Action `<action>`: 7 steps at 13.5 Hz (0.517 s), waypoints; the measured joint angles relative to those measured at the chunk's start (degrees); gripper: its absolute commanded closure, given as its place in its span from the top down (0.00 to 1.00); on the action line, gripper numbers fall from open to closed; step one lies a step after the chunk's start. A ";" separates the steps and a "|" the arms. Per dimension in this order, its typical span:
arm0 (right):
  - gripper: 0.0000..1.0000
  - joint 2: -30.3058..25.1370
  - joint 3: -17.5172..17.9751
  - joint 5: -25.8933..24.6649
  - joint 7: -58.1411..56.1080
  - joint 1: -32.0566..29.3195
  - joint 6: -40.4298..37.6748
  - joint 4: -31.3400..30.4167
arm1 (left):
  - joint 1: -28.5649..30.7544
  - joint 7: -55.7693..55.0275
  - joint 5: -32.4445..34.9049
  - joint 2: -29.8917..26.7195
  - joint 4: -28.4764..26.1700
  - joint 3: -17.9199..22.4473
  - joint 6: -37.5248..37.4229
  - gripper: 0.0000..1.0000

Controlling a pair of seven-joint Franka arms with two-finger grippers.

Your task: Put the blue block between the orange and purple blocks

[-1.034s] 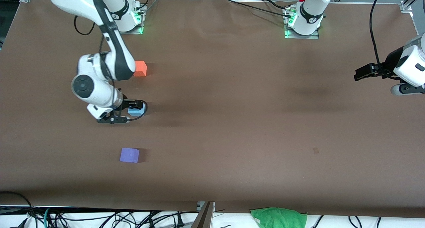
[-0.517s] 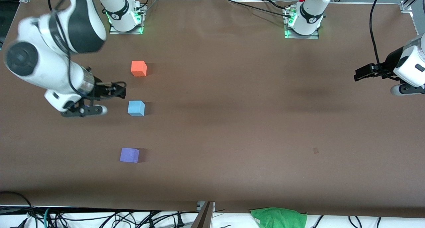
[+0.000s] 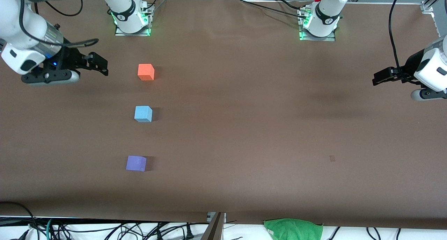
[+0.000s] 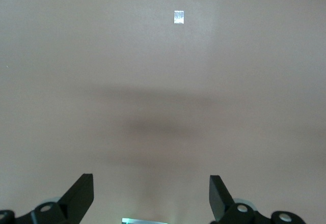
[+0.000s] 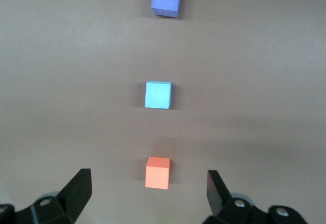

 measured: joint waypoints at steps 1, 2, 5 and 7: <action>1.00 -0.49 2.67 -0.39 -0.03 -2.90 0.20 -0.51 | 0.00 0.00 0.00 0.00 0.00 0.00 0.00 1.00; 1.00 -0.54 6.82 -0.54 -0.10 -7.34 0.20 -0.61 | 0.00 0.00 0.00 0.00 0.00 0.00 0.00 1.00; 1.00 -0.26 14.77 -0.65 -0.13 -16.05 0.76 -0.47 | 0.00 0.00 0.00 0.01 0.00 0.00 0.00 1.00; 1.00 0.18 15.27 -0.67 -0.18 -16.94 1.08 0.51 | 0.00 0.00 0.00 0.02 0.00 0.00 0.00 1.00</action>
